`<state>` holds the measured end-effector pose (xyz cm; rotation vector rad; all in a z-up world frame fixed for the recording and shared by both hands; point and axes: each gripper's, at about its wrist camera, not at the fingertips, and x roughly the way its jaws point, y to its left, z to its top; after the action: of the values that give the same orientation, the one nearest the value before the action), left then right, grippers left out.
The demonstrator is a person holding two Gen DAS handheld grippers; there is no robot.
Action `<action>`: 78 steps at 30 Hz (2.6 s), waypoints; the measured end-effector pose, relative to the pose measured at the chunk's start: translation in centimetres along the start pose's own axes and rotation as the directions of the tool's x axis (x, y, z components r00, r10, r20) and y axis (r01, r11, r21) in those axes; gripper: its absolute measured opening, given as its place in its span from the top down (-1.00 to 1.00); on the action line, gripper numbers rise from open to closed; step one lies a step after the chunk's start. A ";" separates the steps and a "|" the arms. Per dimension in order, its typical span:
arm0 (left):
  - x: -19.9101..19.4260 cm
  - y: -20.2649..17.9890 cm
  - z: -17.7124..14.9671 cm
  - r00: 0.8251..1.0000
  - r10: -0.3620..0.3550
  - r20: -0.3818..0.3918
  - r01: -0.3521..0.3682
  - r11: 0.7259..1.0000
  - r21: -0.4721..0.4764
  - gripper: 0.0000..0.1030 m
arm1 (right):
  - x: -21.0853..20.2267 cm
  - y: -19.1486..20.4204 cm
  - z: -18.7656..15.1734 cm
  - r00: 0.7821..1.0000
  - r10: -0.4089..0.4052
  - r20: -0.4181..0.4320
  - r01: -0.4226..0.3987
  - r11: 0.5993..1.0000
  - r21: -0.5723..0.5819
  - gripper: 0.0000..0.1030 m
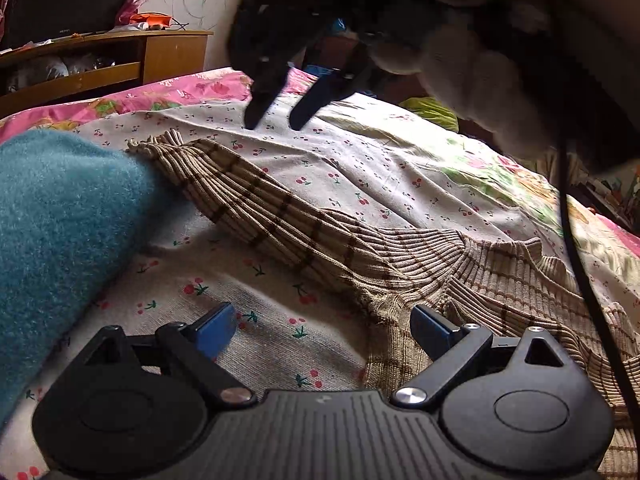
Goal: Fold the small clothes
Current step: 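Lift the held sleeve and fold it across the sweater body, then open the right tool to release the sleeve and withdraw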
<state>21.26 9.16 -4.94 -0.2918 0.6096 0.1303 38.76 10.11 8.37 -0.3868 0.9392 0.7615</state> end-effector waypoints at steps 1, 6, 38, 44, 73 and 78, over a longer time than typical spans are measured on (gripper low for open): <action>0.1 0.1 0.0 1.000 -0.003 -0.003 0.003 1.000 -0.001 -1.00 | 1.0 0.6 0.7 1.000 -0.004 -0.009 0.004 1.000 -0.015 0.42; 0.5 0.6 0.1 1.000 -0.018 -0.015 0.018 1.000 -0.014 -1.00 | 5.6 2.8 2.5 0.998 -0.031 -0.059 0.027 0.997 -0.070 0.31; 0.5 -1.6 -1.1 1.000 0.006 0.018 -0.008 0.995 0.103 -1.00 | -18.5 -9.1 -15.7 0.889 -0.364 0.277 0.123 0.774 0.622 0.90; 0.3 -2.9 -1.9 0.999 0.023 0.039 -0.030 0.983 0.180 -1.00 | -15.6 -14.0 -28.5 0.915 -0.402 -0.024 0.260 0.544 0.798 0.75; 0.5 -3.0 -2.0 0.999 0.018 0.044 -0.026 0.980 0.195 -1.00 | -21.4 -15.7 -28.7 0.768 -0.537 0.349 -0.072 0.469 0.880 0.96; 0.4 -3.1 -2.1 0.999 0.018 0.047 -0.026 0.980 0.198 -1.00 | -18.7 -17.2 -31.9 0.845 -0.504 0.179 0.020 0.365 0.931 0.77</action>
<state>21.12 5.59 -6.06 -0.0887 0.5766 0.0961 26.18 -28.61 6.12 0.6175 0.6843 -0.0945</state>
